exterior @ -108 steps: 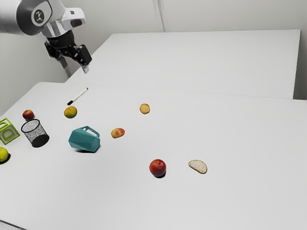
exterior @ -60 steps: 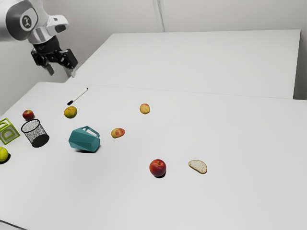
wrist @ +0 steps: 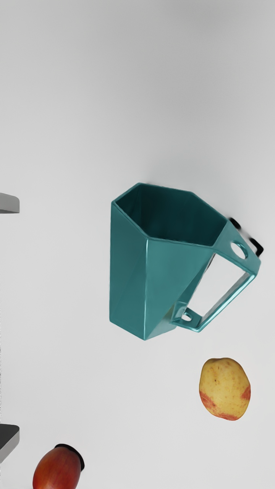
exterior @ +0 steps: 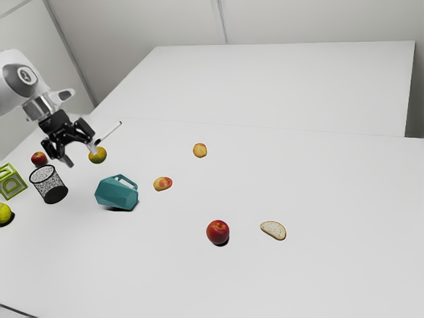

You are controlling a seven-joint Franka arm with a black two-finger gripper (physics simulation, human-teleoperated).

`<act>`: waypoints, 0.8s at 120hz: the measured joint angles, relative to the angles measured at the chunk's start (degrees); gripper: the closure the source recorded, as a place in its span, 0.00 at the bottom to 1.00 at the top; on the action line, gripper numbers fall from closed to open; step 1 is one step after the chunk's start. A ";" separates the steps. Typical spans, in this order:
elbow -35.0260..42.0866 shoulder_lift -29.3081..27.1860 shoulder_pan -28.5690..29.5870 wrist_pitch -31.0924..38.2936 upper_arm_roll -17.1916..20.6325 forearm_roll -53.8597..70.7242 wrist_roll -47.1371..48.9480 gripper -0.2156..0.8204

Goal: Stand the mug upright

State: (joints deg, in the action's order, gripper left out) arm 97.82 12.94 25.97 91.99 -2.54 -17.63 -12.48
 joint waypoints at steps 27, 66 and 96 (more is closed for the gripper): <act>-2.13 7.38 4.04 -1.46 -0.09 -2.89 -5.15 0.21; -7.50 15.38 4.38 -2.01 -0.07 -10.66 -10.90 0.21; -6.60 16.60 4.13 -2.56 0.44 -16.71 -13.10 0.21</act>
State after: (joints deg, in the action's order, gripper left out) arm 91.22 29.54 30.11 89.43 -2.11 -34.35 -25.58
